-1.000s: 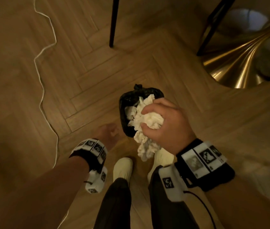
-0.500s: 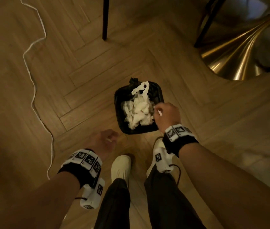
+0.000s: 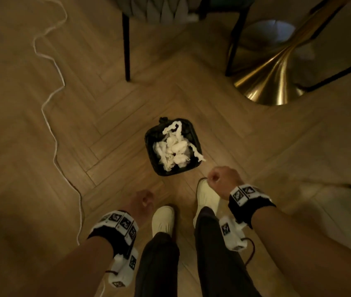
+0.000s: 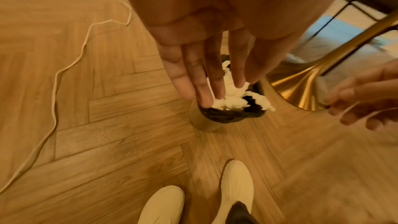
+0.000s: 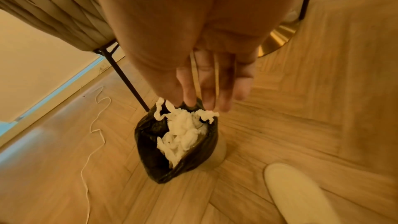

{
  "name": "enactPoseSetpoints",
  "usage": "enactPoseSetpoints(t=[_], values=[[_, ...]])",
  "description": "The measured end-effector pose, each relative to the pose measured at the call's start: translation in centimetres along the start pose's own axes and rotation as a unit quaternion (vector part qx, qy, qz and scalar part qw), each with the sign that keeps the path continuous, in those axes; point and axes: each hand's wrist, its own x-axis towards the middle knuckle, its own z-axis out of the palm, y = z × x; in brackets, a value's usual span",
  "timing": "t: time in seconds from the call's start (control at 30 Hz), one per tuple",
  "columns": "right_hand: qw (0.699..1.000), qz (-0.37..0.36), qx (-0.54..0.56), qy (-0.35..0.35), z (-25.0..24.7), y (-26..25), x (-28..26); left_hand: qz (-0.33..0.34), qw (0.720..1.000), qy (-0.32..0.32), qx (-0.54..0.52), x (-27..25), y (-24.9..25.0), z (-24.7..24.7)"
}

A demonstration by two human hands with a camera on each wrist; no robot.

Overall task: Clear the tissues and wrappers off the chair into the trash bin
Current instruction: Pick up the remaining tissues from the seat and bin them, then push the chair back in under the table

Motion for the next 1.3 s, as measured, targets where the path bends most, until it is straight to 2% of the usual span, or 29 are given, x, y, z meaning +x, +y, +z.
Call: enactPoseSetpoints(t=[0.1,0.23,0.33,0.47,0.63,0.87,1.0,1.1,1.3], values=[[1.0,0.016,-0.009,-0.001,-3.1,0.4,-9.2,0.054,0.997,-0.019,0.044,-5.6,3.9,-3.4],[0.997,0.049,0.029,0.06,-6.4,1.7,-23.4,0.144,0.985,-0.045,0.083,-14.1,9.8,-6.6],[0.987,0.088,0.081,0.103,-7.0,4.6,-33.4,0.203,0.969,-0.066,0.122,-19.8,14.0,-6.3],[0.967,0.137,0.137,0.166,-5.1,9.4,-44.3,0.29,0.922,-0.088,0.241,-26.6,19.8,-3.1],[0.923,0.212,0.239,0.212,1.6,17.4,-56.2,0.395,0.826,-0.154,0.371,-35.3,26.2,7.1],[0.858,0.284,0.334,0.268,10.9,30.7,-69.6,0.442,0.733,-0.232,0.463,-47.1,31.1,27.1],[0.842,0.322,0.347,0.26,13.1,38.0,-76.8,0.471,0.685,-0.26,0.492,-52.8,33.0,36.5],[0.838,0.337,0.35,0.249,12.1,43.3,-80.4,0.486,0.669,-0.27,0.494,-55.4,35.0,41.6],[0.86,0.332,0.305,0.237,6.1,53.3,-82.1,0.489,0.673,-0.286,0.475,-56.4,39.7,49.9]])
